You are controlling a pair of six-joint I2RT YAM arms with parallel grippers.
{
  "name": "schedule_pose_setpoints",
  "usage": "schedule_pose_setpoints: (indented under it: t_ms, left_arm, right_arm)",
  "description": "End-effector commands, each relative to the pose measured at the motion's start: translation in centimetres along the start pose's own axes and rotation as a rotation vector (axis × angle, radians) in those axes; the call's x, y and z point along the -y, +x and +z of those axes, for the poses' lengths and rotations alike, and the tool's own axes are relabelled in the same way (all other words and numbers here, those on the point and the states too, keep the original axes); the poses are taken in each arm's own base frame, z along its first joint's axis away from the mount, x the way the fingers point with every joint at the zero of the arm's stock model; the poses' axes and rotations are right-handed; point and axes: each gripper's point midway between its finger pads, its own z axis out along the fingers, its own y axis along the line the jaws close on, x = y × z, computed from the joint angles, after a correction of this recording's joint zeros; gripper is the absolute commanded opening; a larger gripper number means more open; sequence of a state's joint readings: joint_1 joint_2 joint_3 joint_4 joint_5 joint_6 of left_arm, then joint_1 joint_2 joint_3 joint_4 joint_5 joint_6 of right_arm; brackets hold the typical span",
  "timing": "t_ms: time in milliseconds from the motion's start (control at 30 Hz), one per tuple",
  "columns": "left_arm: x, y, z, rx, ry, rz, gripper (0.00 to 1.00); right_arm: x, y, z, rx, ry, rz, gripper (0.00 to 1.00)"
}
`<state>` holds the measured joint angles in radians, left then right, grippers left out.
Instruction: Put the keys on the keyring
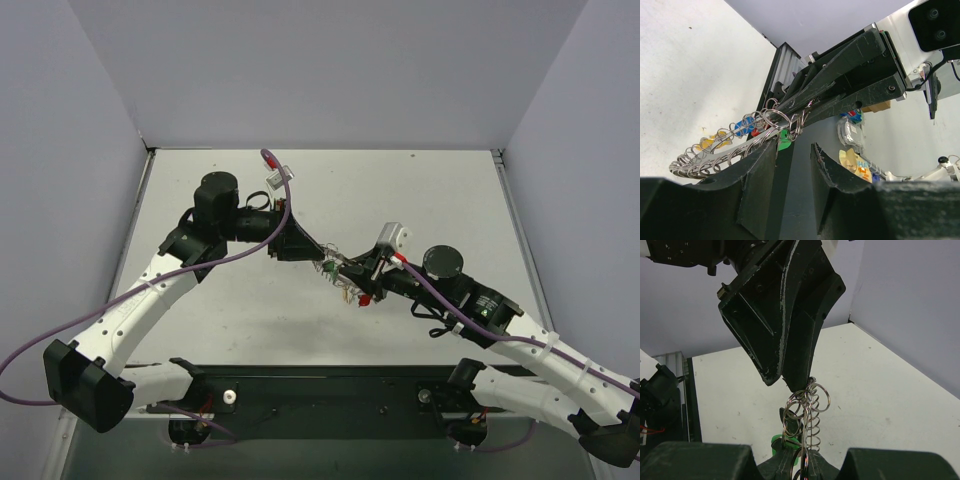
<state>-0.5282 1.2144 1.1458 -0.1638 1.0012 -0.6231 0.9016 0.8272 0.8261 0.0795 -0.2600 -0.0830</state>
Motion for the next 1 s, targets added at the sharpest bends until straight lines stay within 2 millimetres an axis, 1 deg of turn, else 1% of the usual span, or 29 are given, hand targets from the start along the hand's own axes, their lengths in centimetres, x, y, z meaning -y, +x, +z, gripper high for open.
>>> schedule_pose_setpoints:
  t_ms: [0,433,633,833,967]
  left_arm:
    - [1.2,-1.1,-0.2,0.028,0.028,0.073,0.42]
    - [1.1,-0.7,0.3,0.009,0.040,0.062,0.43]
    - [1.6,-0.5,0.8,-0.004,0.054,0.072,0.42]
    - [1.7,-0.8,0.9,0.004,0.047,0.085,0.37]
    - [1.0,-1.0,1.0,0.006,0.007,0.084,0.30]
  right_arm:
    - [0.1,-3.9,0.1,0.142,-0.008,-0.017,0.00]
    - [0.0,-3.9,0.3,0.141,-0.015,-0.014,0.00]
    - [0.1,-3.6,0.5,0.135,-0.011,-0.011,0.00]
    - [0.0,-3.6,0.5,0.133,-0.014,-0.008,0.00]
    - [0.0,-3.5,0.6,0.132,-0.014,-0.006,0.00]
